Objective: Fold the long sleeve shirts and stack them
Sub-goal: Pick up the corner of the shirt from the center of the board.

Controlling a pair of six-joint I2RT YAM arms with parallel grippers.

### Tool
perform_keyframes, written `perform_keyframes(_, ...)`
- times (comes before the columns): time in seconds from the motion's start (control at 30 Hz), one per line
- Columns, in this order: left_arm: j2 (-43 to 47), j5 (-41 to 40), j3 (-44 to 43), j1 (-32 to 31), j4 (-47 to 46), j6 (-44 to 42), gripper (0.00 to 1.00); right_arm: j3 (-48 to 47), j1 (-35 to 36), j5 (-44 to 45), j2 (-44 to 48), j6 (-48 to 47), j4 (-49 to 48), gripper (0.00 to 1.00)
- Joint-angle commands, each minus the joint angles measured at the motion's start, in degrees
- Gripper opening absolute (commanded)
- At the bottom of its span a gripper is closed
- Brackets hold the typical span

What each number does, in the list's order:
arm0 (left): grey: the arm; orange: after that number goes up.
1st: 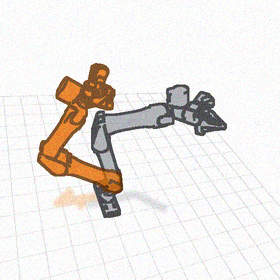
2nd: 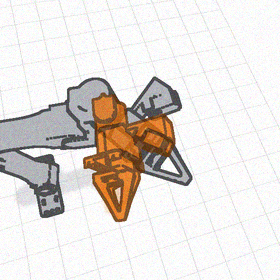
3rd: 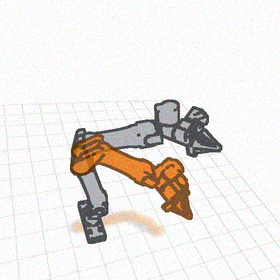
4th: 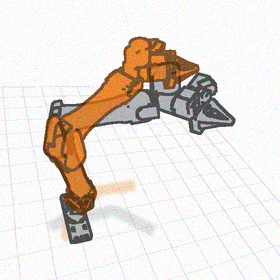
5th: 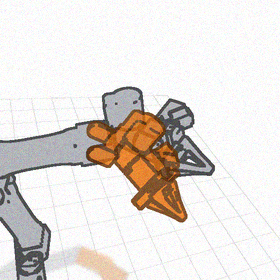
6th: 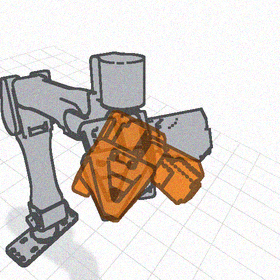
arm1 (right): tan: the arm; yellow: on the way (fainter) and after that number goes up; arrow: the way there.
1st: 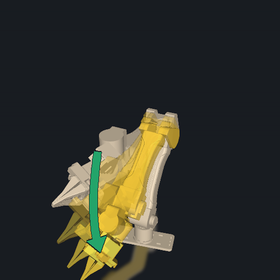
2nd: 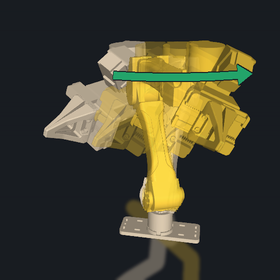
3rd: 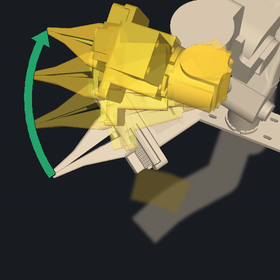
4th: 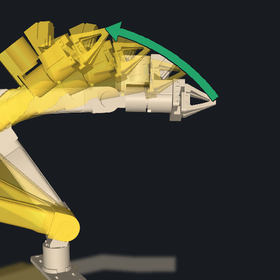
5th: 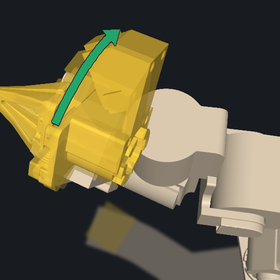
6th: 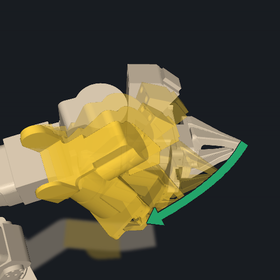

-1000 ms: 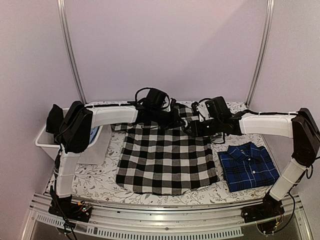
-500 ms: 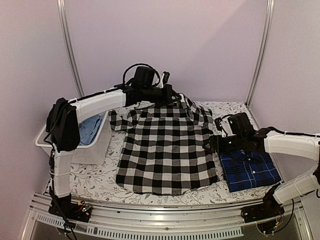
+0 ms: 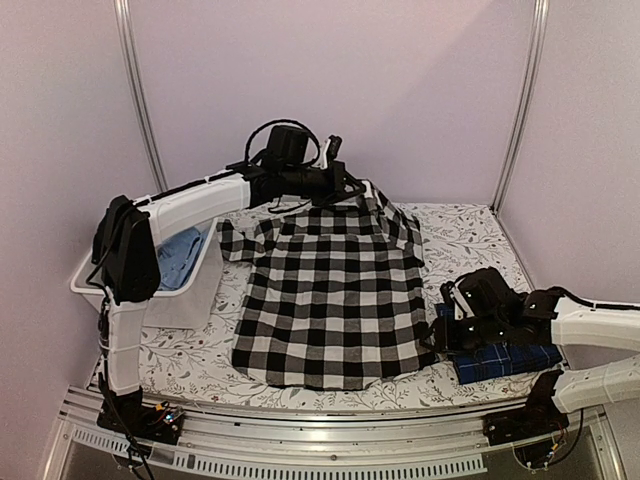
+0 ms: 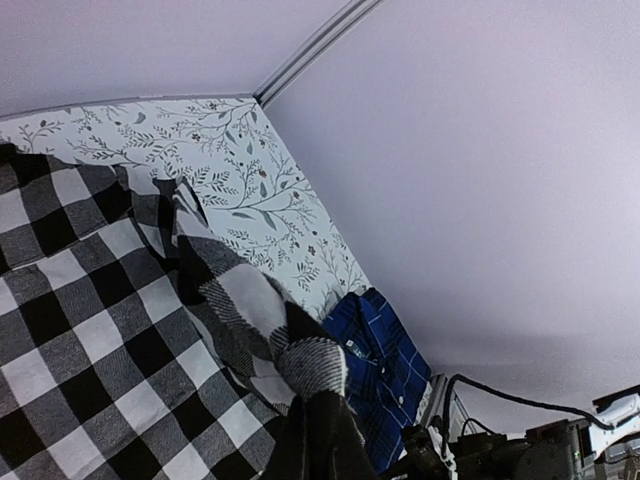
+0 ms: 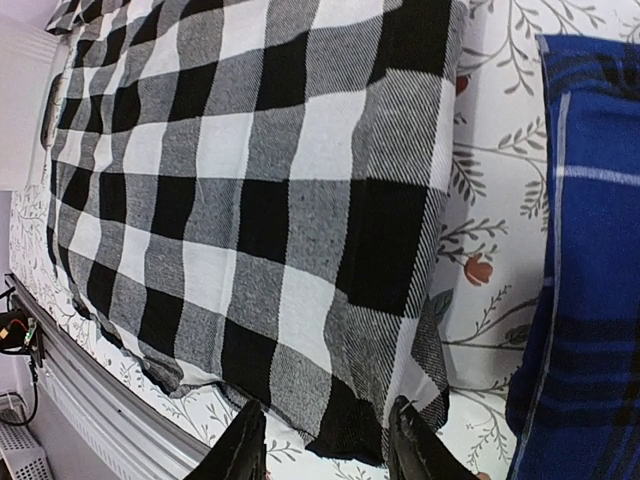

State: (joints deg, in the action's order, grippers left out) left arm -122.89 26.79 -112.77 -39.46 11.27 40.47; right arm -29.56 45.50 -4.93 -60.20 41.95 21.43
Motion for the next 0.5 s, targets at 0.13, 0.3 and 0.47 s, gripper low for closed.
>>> perform_keyframes(0.13,-0.5,1.72,-2.12,0.51,-1.54,-1.26,0.0,-0.52,4.44,7.65,-1.8,7.24,5.84,0.36)
perform_keyframes(0.3,-1.16,2.24,-3.78,0.77,-2.18,-1.7,0.0,-0.56,5.28,8.24,-3.66,7.8,5.89,0.31)
perform_keyframes(0.47,-2.1,2.47,-7.27,1.21,-2.28,-2.3,0.0,-0.81,5.57,8.59,-4.03,7.93,6.02,0.14)
